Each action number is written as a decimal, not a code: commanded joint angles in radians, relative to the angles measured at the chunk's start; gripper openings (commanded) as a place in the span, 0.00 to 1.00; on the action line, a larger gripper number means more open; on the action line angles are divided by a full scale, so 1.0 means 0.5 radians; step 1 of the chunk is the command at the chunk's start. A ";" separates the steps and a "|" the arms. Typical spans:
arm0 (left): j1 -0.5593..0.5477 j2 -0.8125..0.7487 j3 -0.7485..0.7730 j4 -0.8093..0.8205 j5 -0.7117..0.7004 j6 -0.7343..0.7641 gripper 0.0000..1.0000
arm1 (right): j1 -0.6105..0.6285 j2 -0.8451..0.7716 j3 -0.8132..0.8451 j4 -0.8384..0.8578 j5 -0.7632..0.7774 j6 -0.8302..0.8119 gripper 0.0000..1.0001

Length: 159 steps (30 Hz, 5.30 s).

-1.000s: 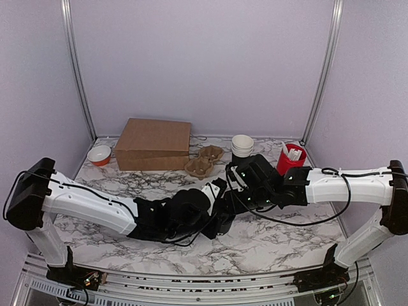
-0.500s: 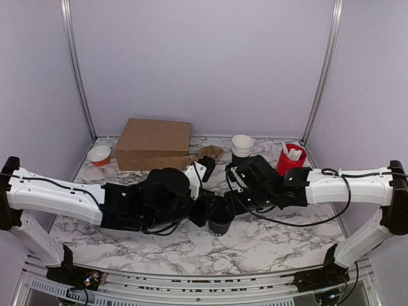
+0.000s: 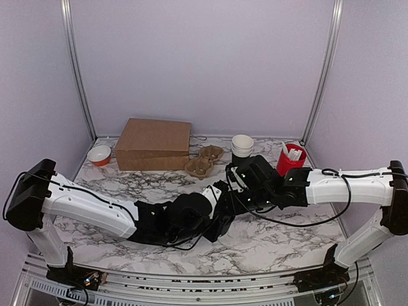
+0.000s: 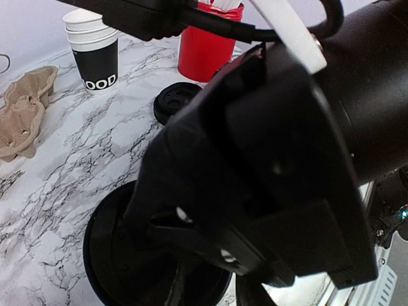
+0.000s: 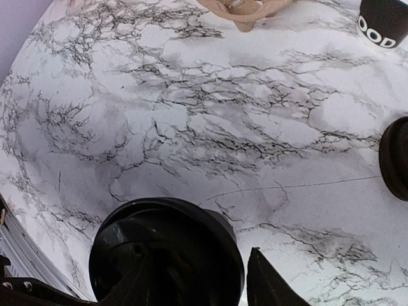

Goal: Pack the takeout coffee

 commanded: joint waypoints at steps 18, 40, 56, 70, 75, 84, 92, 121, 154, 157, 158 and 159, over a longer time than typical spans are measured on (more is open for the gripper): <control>-0.029 -0.222 -0.118 -0.247 0.004 -0.101 0.31 | 0.006 0.014 -0.088 -0.063 -0.008 0.032 0.47; -0.008 -0.498 0.081 -0.397 -0.114 0.059 0.34 | 0.005 0.002 -0.093 -0.060 -0.004 0.039 0.47; -0.017 -0.391 -0.024 -0.374 -0.105 -0.030 0.32 | 0.005 -0.016 -0.094 -0.093 0.010 0.033 0.47; 0.057 -0.073 0.020 -0.274 0.073 -0.078 0.34 | 0.005 -0.002 -0.070 -0.094 0.001 0.034 0.47; 0.029 0.071 -0.145 -0.144 0.137 -0.273 0.31 | 0.005 -0.012 -0.072 -0.105 0.000 0.038 0.47; 0.032 -0.484 -0.066 -0.391 -0.096 -0.078 0.36 | 0.009 -0.067 -0.002 -0.093 0.009 0.030 0.48; 0.050 -0.437 -0.013 -0.480 -0.003 -0.225 0.36 | 0.006 -0.184 0.056 -0.107 0.088 0.029 0.49; 0.127 -0.220 -0.285 -0.296 0.456 -0.696 0.34 | -0.481 0.008 -0.315 0.365 -0.391 -0.102 0.46; 0.521 -0.248 -0.153 -0.467 0.613 -0.515 0.33 | -0.188 -0.631 -0.525 0.249 -0.150 0.112 0.49; 0.430 -0.284 -0.176 -0.452 0.580 -0.572 0.33 | -0.381 -0.583 -0.451 0.389 -0.362 -0.059 0.51; 0.404 -0.294 -0.181 -0.447 0.560 -0.593 0.33 | -0.409 -0.533 -0.390 0.395 -0.406 -0.115 0.52; 0.377 -0.301 -0.188 -0.438 0.543 -0.614 0.33 | -0.417 -0.476 -0.320 0.386 -0.418 -0.175 0.51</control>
